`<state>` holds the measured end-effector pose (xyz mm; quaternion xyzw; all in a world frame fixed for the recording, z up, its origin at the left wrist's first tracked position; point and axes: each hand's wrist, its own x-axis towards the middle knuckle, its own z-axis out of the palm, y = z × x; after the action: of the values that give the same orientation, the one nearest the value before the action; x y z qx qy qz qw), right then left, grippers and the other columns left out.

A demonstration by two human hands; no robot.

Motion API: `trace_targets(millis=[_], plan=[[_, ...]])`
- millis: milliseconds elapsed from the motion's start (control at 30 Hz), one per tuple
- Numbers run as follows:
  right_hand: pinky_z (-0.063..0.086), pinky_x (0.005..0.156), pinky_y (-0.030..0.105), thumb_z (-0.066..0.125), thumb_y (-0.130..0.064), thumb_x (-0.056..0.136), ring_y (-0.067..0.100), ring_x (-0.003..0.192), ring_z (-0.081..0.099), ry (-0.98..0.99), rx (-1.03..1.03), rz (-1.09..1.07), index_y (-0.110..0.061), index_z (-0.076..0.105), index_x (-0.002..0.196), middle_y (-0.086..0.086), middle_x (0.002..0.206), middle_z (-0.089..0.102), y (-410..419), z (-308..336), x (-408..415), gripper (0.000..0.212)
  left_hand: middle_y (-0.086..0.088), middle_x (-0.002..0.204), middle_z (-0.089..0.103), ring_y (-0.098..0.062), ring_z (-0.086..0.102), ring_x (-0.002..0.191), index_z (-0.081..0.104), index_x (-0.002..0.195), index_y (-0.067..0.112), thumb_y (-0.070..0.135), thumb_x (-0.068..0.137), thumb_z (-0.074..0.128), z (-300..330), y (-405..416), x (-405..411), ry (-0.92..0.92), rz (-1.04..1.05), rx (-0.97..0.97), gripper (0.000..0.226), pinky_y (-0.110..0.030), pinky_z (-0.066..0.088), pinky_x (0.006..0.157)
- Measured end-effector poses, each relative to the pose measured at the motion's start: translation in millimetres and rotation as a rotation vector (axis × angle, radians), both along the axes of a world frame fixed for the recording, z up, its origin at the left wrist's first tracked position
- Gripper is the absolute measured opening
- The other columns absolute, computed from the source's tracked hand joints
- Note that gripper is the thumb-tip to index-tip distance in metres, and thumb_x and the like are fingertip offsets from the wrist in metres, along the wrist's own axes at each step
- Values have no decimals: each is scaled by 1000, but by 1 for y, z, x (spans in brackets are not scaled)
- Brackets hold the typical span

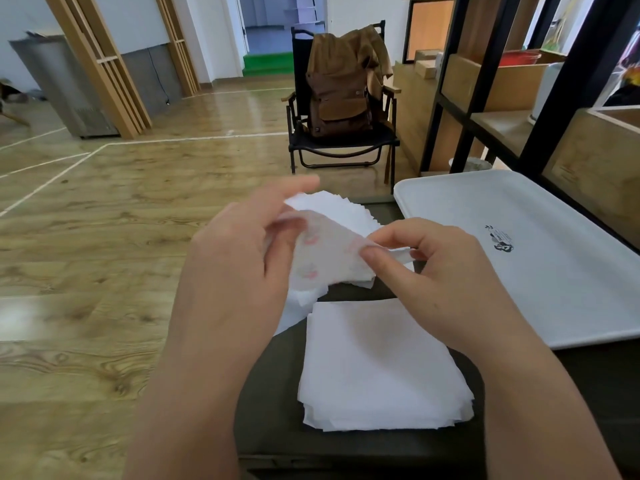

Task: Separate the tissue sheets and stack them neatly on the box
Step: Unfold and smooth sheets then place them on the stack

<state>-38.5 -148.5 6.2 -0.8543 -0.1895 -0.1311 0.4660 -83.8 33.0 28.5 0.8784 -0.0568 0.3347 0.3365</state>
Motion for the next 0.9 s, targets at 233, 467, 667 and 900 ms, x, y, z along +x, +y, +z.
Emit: trace_targets(millis=[233, 467, 667, 900], plan=[[46, 64, 7, 63, -32, 89, -1, 75, 65, 72, 183, 82, -27, 73, 79, -13, 74, 72, -5, 11, -3, 15, 9, 135, 47, -9, 41, 125, 31, 148, 37, 7, 92, 58, -9, -12, 8, -29, 131, -10, 69, -26, 32, 105], [58, 49, 42, 61, -48, 89, 26, 71, 68, 145, 467, -185, -25, 75, 81, 3, 73, 71, -5, 18, -9, 28, 25, 106, 58, 3, 52, 104, 58, 112, 36, 31, 98, 54, -11, -21, 10, -144, 22, -54, 15, -14, 38, 90], [49, 42, 18, 58, -37, 89, 7, 59, 56, 205, 430, -331, -14, 67, 80, 9, 73, 61, -11, 13, -2, 27, 26, 104, 58, -1, 58, 95, 51, 105, 40, 43, 90, 62, -11, -30, 10, -40, 6, -143, 18, -8, 41, 78], [35, 33, 6, 55, -28, 86, -8, 54, 52, 239, 449, -380, -10, 66, 72, 1, 72, 61, -14, 11, 1, 25, 19, 86, 61, -7, 58, 85, 59, 87, 31, 19, 89, 61, -12, -33, 10, -20, -26, -135, 12, -11, 43, 73]])
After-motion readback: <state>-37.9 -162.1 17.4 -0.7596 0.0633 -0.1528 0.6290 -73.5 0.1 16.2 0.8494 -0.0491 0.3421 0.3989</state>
